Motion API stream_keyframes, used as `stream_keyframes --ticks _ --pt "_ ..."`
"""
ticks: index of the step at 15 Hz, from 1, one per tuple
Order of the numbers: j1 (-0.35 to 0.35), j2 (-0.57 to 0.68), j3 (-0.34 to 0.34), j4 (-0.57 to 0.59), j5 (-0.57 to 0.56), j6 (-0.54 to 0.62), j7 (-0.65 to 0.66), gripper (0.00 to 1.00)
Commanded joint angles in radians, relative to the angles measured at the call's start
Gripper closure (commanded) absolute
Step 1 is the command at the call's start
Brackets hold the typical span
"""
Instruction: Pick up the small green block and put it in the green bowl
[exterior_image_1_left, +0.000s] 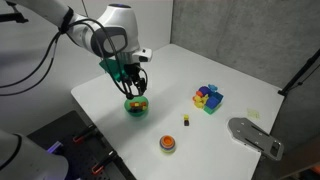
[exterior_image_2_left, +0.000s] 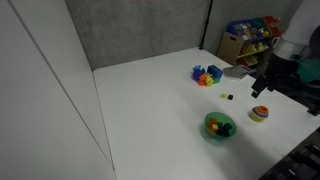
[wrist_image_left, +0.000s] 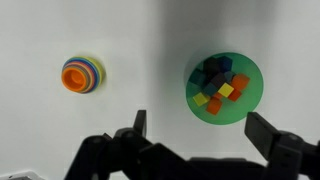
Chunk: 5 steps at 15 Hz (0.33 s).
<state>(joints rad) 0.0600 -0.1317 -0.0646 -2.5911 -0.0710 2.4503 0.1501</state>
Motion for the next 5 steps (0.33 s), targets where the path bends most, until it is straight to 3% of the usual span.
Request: stream_keyframes --ticks 1,5 --pt "-0.043 -0.066 0.016 0.034 -0.035 -0.124 -0.123 0.00" --pt "-0.057 -0.067 0.021 0.033 -0.014 -0.120 -0.144 0.00"
